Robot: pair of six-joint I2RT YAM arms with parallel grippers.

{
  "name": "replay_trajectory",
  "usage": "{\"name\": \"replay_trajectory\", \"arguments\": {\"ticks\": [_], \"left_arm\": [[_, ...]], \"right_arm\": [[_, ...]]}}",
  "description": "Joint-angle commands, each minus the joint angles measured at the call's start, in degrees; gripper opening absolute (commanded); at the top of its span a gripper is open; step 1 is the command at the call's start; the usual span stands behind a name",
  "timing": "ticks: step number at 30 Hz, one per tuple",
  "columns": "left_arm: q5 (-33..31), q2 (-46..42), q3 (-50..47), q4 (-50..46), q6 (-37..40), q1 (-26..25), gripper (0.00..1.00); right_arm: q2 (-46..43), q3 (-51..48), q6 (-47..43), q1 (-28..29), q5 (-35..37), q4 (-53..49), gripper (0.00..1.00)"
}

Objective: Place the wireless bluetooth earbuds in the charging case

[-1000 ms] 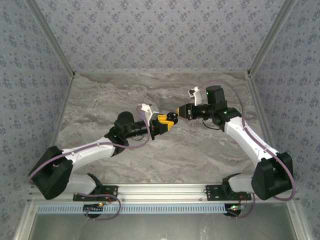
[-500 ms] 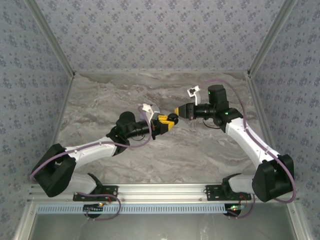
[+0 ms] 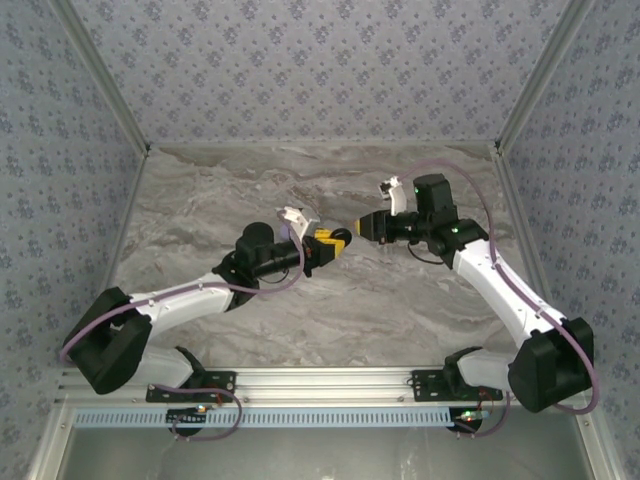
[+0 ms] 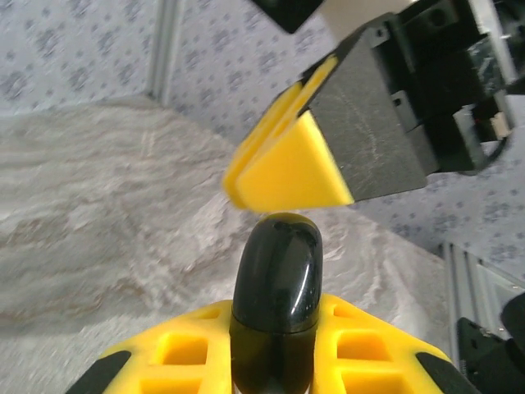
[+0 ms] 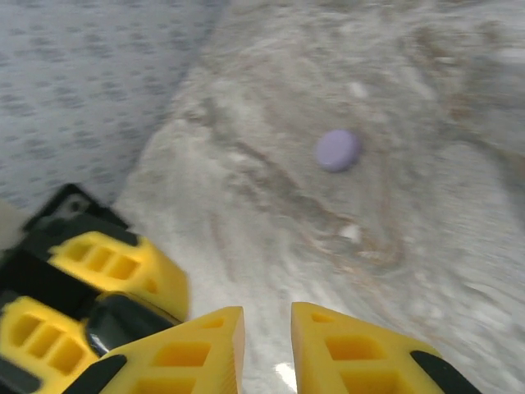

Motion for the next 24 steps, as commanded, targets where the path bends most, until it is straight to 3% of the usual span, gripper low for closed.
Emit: {"name": "replay_trajectory", "arguments": {"ticks": [1,4,12,20,24], "left_arm": [[-7.25,0.82,4.18,-7.79,0.63,0.34,0.17],[-11.4,2.03,6.04,-13.04,0.97,0.39,0.19],[-16.8,8.42,11.25,-21.93,-3.27,1.36,0.2],[-8.54,21.33,24.76,-38.35,-12.03,5.34,0.23],[-6.41,26.16,27.69,-40.51,-14.1,6.65,0.23]], "right_arm": [[-1.21,1.56,-0.38,0.0,16.03,-6.35,0.25],[-1.06,0.99,0.28,-0.39,20.81,-7.49,0.25],[-0.86,-0.46,-0.03,-0.82,24.02,-8.95,0.25],[-0.83,-0.83,-0.29,-1.14,23.77,-9.41,0.25],[-0.89,-1.03,-0.3,-1.31,23.69,-9.45,0.25]]}}
